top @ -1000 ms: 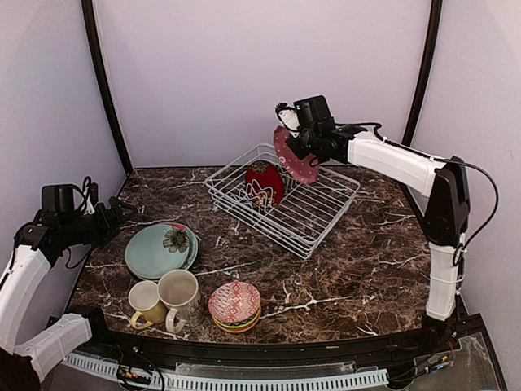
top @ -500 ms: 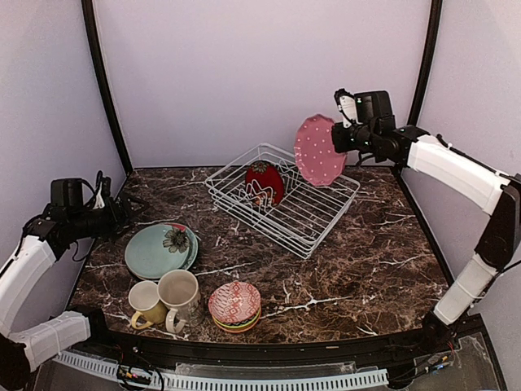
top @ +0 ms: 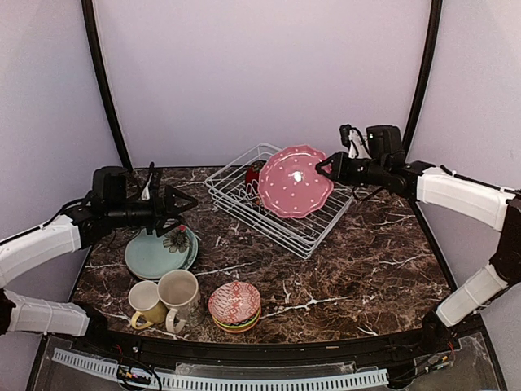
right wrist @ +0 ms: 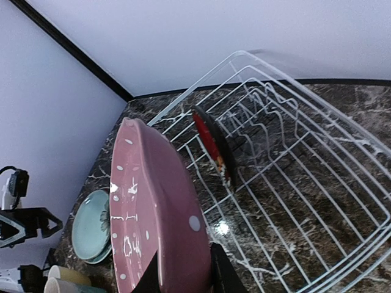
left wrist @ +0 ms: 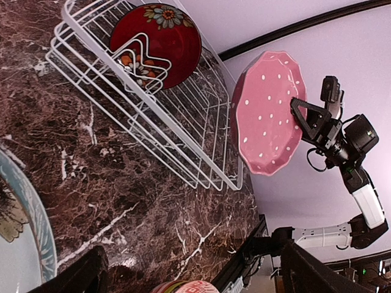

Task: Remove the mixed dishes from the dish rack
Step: Pass from the right arm to the left

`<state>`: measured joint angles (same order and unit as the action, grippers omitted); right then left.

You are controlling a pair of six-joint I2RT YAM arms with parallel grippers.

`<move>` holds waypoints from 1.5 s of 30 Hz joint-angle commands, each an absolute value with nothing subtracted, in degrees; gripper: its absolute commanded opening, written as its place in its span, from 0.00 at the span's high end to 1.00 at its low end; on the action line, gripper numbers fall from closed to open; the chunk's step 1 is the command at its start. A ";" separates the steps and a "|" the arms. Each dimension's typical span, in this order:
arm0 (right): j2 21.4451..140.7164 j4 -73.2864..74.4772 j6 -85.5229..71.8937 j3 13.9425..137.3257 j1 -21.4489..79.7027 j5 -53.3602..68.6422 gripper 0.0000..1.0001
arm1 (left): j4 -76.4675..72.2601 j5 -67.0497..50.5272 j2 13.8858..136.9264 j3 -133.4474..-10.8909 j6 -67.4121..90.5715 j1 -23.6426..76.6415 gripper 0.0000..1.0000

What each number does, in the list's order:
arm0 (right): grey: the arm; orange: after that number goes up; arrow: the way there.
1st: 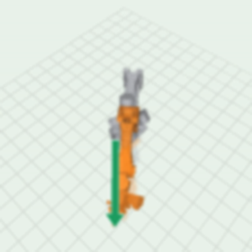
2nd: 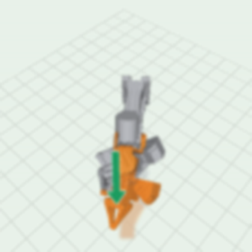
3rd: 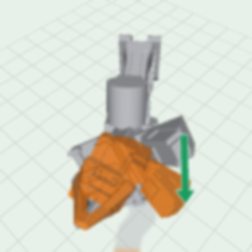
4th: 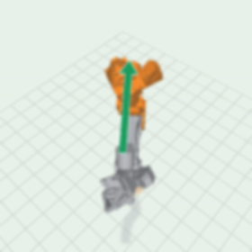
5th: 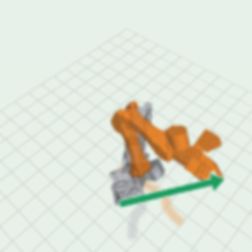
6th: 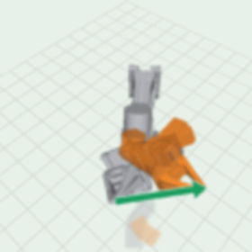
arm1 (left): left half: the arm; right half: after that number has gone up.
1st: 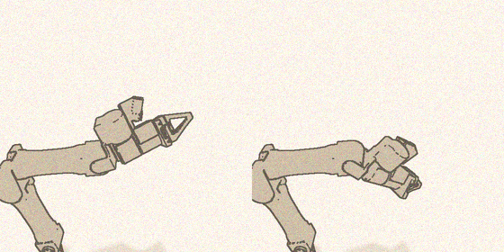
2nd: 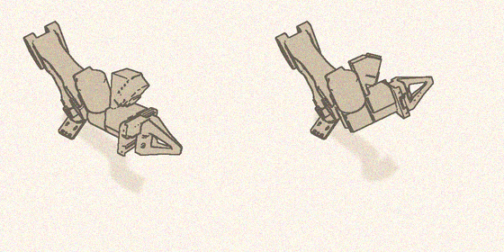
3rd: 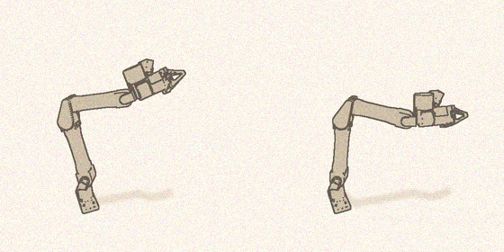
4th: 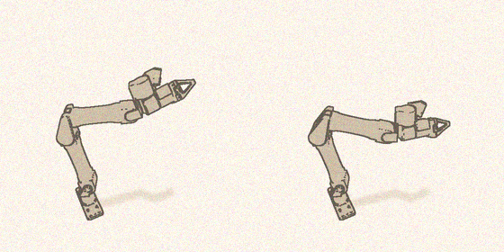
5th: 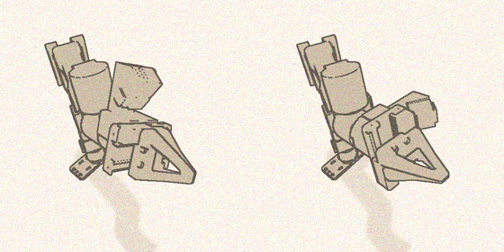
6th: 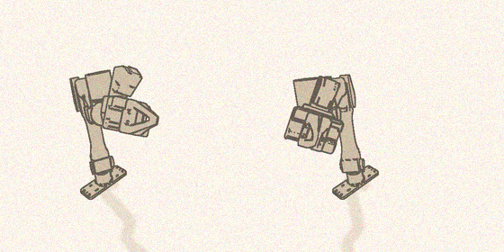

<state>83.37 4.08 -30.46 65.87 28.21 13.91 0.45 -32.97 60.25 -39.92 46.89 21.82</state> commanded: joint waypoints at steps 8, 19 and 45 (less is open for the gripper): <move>86.71 -22.76 -44.38 64.64 33.81 27.70 1.00 | -8.03 -29.16 73.90 -49.39 49.16 32.81 0.05; 90.22 -25.15 -45.34 65.83 36.90 28.99 1.00 | -9.11 -28.19 77.18 -52.04 49.24 34.67 0.27; 90.90 -20.95 -42.10 66.56 37.31 28.04 0.54 | -6.55 -28.40 74.22 -51.23 50.16 30.41 0.99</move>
<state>92.79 -17.04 -42.59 63.57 37.21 27.62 -6.48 -26.00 77.78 -51.35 51.24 33.01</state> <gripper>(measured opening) 0.331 0.150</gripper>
